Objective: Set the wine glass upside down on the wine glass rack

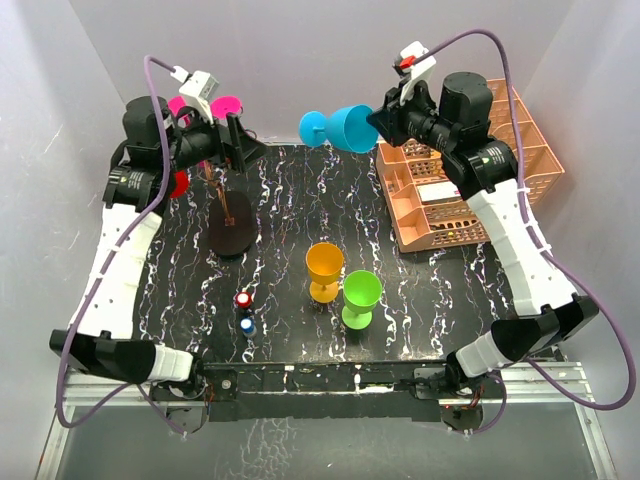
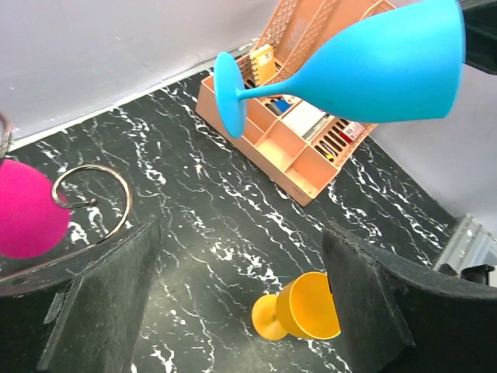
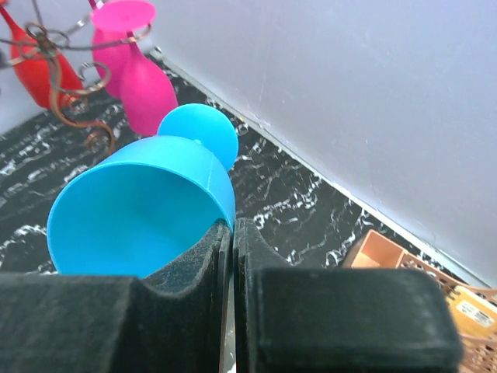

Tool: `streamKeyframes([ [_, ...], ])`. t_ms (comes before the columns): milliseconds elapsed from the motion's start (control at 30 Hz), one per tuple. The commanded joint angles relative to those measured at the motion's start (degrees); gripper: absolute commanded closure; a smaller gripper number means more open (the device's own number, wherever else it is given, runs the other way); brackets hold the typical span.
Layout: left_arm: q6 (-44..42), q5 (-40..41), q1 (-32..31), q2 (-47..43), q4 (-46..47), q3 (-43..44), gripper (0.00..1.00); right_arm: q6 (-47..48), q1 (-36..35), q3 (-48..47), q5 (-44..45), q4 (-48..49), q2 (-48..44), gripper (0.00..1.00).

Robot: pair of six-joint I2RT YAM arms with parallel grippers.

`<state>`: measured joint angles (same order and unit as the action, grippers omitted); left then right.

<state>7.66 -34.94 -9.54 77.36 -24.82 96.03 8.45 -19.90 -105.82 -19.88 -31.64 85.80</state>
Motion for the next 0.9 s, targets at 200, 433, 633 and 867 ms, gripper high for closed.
streamKeyframes([
  [200, 13.9, -0.8, -3.6, 5.2, 9.1, 0.7, 0.29, -11.1, -0.2, -3.8, -8.5, 6.0, -2.9, 0.92],
  [433, 18.3, -2.4, -4.1, 5.5, 13.2, -1.8, 0.43, -11.8, -0.2, -3.2, -13.0, 6.5, -3.2, 0.92],
  [633, 19.0, -2.1, -4.3, 5.4, 13.6, -3.6, 0.53, -12.1, -0.2, -2.5, -14.5, 6.6, -3.7, 0.92],
  [867, 20.3, -3.5, -4.3, 5.1, 14.5, -4.6, 0.71, -12.1, -0.2, -2.3, -15.2, 6.8, -3.8, 0.92],
])
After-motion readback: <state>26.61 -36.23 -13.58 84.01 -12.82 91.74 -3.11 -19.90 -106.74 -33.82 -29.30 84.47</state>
